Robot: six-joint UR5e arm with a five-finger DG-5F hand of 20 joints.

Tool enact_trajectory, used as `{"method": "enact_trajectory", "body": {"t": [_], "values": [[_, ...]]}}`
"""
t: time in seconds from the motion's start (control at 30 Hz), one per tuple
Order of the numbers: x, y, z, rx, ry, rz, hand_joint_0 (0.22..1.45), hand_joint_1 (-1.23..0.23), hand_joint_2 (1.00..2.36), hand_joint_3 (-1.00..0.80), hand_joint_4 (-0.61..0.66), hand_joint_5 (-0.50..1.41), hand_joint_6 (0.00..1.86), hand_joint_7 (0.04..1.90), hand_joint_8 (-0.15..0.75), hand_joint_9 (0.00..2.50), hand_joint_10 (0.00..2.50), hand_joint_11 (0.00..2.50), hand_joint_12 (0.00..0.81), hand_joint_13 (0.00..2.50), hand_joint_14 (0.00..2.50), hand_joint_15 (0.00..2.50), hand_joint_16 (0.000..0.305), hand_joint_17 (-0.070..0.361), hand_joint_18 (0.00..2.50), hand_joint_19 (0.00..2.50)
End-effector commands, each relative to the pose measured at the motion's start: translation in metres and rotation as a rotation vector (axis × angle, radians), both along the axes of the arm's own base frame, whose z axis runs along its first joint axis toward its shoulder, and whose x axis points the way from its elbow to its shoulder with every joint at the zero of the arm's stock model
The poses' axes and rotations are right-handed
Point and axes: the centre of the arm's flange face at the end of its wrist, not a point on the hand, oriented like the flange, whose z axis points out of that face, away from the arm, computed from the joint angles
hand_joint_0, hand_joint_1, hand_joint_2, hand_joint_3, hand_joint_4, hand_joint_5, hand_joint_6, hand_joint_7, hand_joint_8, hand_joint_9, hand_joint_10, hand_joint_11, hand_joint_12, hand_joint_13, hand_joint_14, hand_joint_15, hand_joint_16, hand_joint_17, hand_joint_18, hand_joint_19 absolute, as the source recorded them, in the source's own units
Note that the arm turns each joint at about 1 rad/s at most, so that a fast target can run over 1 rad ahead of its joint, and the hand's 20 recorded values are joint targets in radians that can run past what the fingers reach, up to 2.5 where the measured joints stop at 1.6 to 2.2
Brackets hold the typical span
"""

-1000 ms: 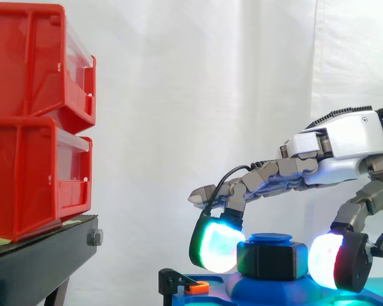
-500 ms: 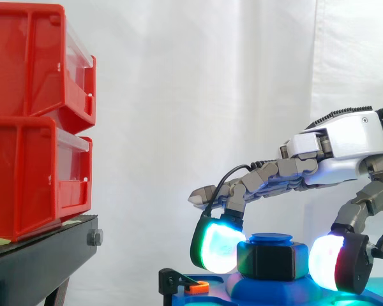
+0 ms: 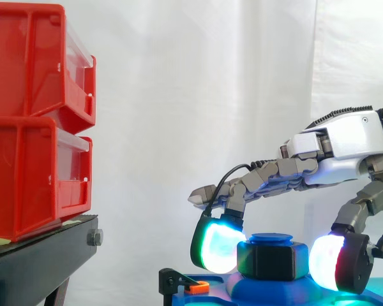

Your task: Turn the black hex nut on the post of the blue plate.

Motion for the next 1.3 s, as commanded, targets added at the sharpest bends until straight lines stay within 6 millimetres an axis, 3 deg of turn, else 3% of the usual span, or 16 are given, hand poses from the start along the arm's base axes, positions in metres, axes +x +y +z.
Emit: {"method": "enact_trajectory", "body": {"t": [0.0, 0.7, 0.93, 1.27], "values": [[0.0, -0.001, 0.0, -0.001, 0.0, -0.001, 0.51, -0.78, 1.0, -0.5, 0.17, -0.26, 0.5, 0.87, 0.153, 0.0, 0.0, 0.0, 0.318, 0.0, 0.0, 0.0, 0.045, 0.1, 0.0, 0.12], [0.002, 0.0, 0.006, -0.003, -0.008, 0.001, 0.49, -0.77, 1.0, -0.5, 0.15, -0.27, 0.5, 0.84, 0.16, 0.0, 0.0, 0.0, 0.325, 0.0, 0.0, 0.0, 0.046, 0.103, 0.0, 0.12], [0.005, 0.0, 0.025, -0.025, -0.001, 0.007, 0.39, -0.75, 1.0, -0.5, 0.1, -0.3, 0.5, 0.74, 0.183, 0.0, 0.0, 0.0, 0.365, 0.0, 0.0, 0.0, 0.054, 0.122, 0.0, 0.13], [0.001, 0.002, 0.057, -0.138, 0.064, 0.034, 0.35, -0.73, 1.0, -0.5, 0.01, -0.3, 0.5, 0.65, 0.178, 0.0, 0.0, 0.0, 0.38, 0.0, 0.0, 0.0, 0.059, 0.132, 0.0, 0.12]]}}
